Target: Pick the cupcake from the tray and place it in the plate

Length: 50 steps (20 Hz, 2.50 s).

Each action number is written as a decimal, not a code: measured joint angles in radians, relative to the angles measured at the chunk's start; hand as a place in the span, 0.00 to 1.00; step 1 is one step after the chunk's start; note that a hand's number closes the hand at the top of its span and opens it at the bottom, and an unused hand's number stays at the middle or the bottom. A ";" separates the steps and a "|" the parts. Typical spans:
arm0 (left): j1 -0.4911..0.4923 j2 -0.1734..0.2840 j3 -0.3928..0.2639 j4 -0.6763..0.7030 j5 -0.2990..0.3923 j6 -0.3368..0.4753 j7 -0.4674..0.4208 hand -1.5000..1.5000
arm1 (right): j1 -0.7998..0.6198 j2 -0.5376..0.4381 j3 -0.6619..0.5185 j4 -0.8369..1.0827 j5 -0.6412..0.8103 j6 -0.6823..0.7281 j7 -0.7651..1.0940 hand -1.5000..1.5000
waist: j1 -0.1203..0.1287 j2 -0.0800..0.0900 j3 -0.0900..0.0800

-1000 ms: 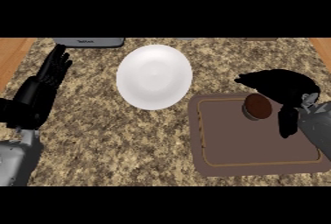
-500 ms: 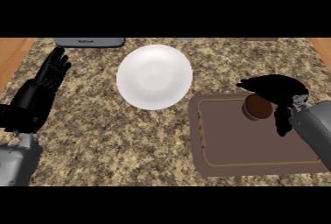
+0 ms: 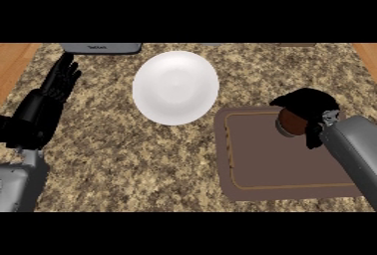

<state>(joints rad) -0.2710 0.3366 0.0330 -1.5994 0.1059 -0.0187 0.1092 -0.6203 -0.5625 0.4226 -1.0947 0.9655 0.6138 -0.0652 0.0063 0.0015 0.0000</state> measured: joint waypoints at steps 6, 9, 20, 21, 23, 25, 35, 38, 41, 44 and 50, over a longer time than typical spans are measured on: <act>0.000 0.002 0.014 -0.007 0.002 -0.015 0.005 0.50 | -0.009 0.045 -0.036 0.048 0.038 -0.201 -0.086 1.00 | 0.003 0.000 0.000; -0.020 -0.006 0.011 -0.007 -0.011 -0.003 0.022 0.50 | -0.012 0.070 -0.068 0.045 0.053 -0.286 -0.067 1.00 | -0.002 -0.001 0.000; 0.061 0.012 0.064 -0.014 -0.019 0.031 0.027 0.50 | 0.252 0.200 -0.331 -0.095 0.076 -0.537 0.628 1.00 | -0.126 -0.050 -0.011; 0.065 0.011 0.063 -0.017 -0.019 0.031 0.027 0.50 | 0.271 0.235 -0.324 -0.138 0.089 -0.559 0.680 1.00 | -0.123 -0.050 -0.012; 0.074 0.011 0.061 -0.024 -0.017 0.026 0.026 0.50 | 0.309 0.291 -0.302 -0.244 0.116 -0.589 0.767 1.00 | -0.117 -0.049 -0.011; 0.077 0.014 0.062 -0.030 -0.012 0.018 0.025 0.50 | 0.343 0.348 -0.257 -0.358 0.153 -0.616 0.838 1.00 | -0.105 -0.045 -0.009; 0.021 -0.009 0.030 -0.026 -0.014 -0.002 0.022 0.50 | 0.316 0.536 0.067 -0.772 0.328 -0.639 1.109 1.00 | -0.028 -0.013 -0.002; 0.017 -0.016 0.020 -0.048 -0.016 -0.009 0.035 0.50 | 0.216 0.546 0.128 -0.736 0.327 -0.639 1.158 1.00 | -0.009 -0.007 -0.001; 0.004 -0.023 0.019 -0.023 -0.024 -0.018 0.019 0.50 | 0.115 0.550 0.143 -0.680 0.293 -0.645 1.184 1.00 | -0.002 -0.004 -0.001; -0.012 -0.028 0.024 0.001 -0.030 -0.018 0.007 0.50 | 0.005 0.552 0.122 -0.590 0.233 -0.667 1.194 1.00 | 0.008 0.000 -0.001; -0.043 -0.038 0.011 0.020 -0.038 -0.028 0.005 0.50 | -0.186 0.555 0.036 -0.335 0.101 -0.763 1.162 1.00 | 0.031 0.007 -0.001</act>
<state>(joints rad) -0.3140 0.2982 0.0441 -1.5798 0.0680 -0.0463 0.1138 -0.8065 -0.0073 0.4590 -1.4298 1.0663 -0.1491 1.0969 0.0377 0.0083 -0.0007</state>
